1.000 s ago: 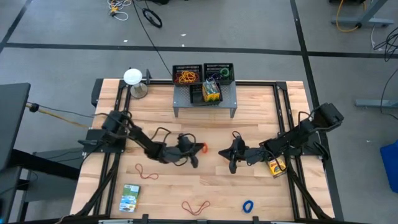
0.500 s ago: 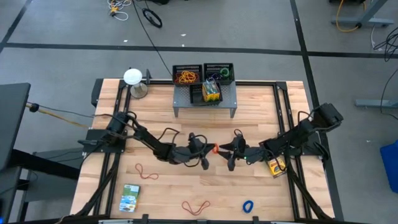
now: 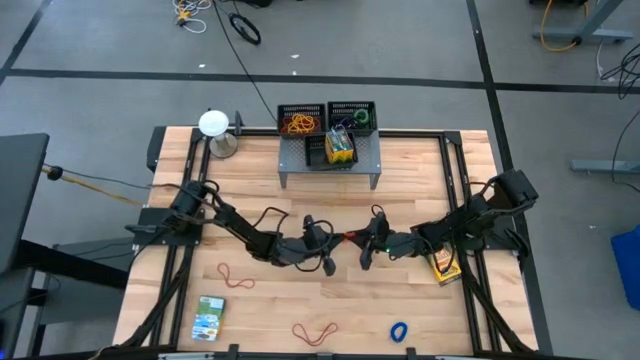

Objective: Pick & Place Office Desk Supplies
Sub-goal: Put the orange spring keychain into the top right black basket on the shelf

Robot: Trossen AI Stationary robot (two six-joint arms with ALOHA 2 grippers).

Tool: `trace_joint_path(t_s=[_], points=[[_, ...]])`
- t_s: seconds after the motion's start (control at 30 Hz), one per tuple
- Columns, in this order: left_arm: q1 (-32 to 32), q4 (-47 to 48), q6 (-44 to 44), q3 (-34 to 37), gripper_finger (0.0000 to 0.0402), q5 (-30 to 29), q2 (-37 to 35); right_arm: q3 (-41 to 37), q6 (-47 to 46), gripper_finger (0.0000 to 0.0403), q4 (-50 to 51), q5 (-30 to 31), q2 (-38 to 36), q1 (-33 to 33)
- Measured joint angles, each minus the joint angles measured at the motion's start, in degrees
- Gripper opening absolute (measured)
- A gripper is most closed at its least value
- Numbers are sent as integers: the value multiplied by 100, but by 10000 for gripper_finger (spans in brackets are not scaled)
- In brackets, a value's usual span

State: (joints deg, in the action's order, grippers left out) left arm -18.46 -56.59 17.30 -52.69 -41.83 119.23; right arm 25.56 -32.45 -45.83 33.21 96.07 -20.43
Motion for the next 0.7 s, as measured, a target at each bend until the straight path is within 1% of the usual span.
trace_joint_path(t_s=[0.07, 0.1, 0.23, 0.33, 0.43, 0.57, 0.7], points=[[-2, 6, -38, 7, 28, 183, -35, 0, 136, 23, -76, 1, -2, -25], [0, 18, -81, 17, 36, 342, -70, 0, 208, 18, -84, 21, -2, -44], [4, 37, -160, 272, 86, 929, -386, 0, 385, 23, -104, 60, -38, -149], [4, 8, -229, 680, 126, 1258, -818, -2, 491, 23, -61, 93, -182, -248], [2, -64, -406, 1283, 157, 1346, -1310, -2, 590, 17, 120, 267, -432, -399], [6, -841, -615, 2214, 172, 1339, -1712, -2, 640, 17, 729, 734, -981, -701], [6, -1972, -732, 2971, 170, 1471, -1785, -2, 519, 17, 1479, 1410, -1616, -893]])
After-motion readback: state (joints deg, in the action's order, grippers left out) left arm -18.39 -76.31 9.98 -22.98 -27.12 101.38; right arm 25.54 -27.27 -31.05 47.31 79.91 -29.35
